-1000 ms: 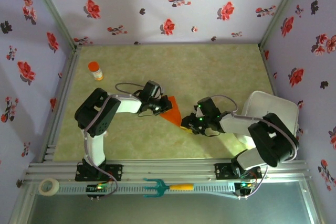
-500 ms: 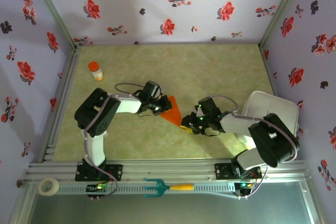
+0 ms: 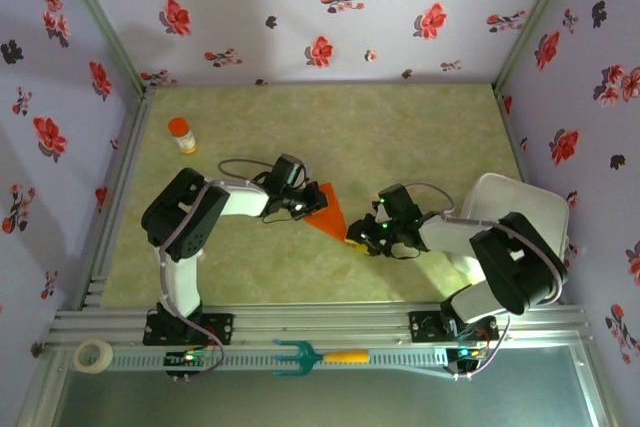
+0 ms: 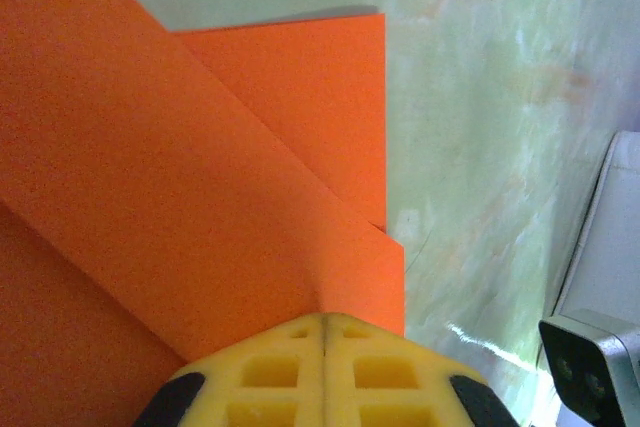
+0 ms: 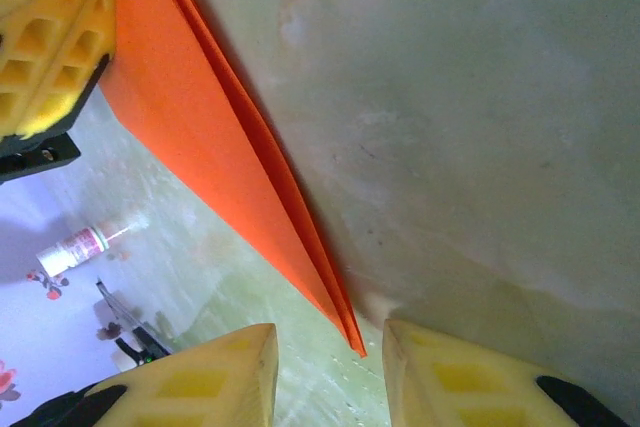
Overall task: Fold a paper plane with a square sheet of paper (pick it up from the middle)
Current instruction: Turn over the paper at the center of the table.
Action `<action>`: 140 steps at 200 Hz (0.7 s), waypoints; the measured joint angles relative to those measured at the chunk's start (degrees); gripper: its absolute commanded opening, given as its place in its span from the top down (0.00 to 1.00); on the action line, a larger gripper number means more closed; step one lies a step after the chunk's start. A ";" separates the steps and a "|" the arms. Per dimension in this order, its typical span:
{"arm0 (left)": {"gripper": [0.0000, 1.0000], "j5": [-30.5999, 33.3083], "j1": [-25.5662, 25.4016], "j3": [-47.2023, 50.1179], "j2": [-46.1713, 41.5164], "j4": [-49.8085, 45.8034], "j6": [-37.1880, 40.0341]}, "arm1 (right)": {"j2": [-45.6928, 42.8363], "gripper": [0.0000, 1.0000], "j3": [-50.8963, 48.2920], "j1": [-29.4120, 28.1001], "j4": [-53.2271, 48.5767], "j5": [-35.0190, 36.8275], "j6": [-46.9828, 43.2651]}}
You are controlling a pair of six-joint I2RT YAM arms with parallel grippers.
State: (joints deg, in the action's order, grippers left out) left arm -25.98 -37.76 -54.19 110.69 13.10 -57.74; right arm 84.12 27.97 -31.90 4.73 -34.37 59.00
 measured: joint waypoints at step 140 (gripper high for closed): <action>1.00 0.00 0.07 0.00 -0.07 -0.02 -0.48 | 5.11 0.67 0.76 1.66 10.99 -2.60 -0.46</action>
State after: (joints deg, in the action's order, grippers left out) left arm -25.98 -37.69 -54.19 110.63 13.08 -58.22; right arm 89.23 28.73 -30.24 15.73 -36.97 58.54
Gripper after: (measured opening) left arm 0.060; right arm 0.351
